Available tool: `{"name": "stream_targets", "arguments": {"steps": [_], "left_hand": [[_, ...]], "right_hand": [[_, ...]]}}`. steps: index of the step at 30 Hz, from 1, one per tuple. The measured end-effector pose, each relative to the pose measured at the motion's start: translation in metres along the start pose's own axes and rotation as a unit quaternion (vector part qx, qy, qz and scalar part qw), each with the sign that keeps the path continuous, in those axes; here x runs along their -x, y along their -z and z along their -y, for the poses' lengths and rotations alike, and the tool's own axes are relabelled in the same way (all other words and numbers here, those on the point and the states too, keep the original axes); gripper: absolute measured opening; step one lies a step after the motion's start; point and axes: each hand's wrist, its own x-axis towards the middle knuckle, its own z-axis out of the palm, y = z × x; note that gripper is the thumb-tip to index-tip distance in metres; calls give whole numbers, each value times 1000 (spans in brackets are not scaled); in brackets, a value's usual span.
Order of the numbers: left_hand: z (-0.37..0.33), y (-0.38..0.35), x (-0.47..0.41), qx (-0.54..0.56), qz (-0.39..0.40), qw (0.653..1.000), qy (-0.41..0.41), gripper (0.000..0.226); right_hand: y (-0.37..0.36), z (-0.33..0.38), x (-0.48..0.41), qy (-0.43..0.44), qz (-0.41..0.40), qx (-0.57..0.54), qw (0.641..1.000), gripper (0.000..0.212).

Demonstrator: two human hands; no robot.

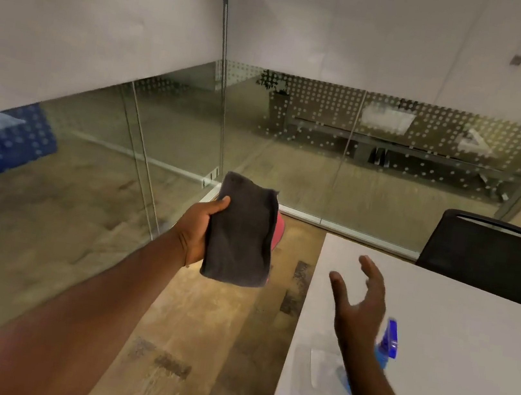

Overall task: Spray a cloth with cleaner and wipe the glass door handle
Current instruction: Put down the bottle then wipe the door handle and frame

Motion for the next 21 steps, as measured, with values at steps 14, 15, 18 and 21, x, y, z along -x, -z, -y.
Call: {"name": "stream_targets", "arguments": {"steps": [14,15,18,21], "left_hand": [[-106,181,161,33,-58,994,-90,54],[-114,203,178,33,-73,992,-100,53],[-132,251,221,28,-112,986,-123,49],[-144,294,261,34,-149,977,-150,48]], "right_hand": [[-233,280,73,-124,408,-245,871,92],[-247,293,86,-129,436,-256,853,80],[-284,321,123,-126,500,-301,802,40],[-319,350,160,-127,520,-363,763,27]]}}
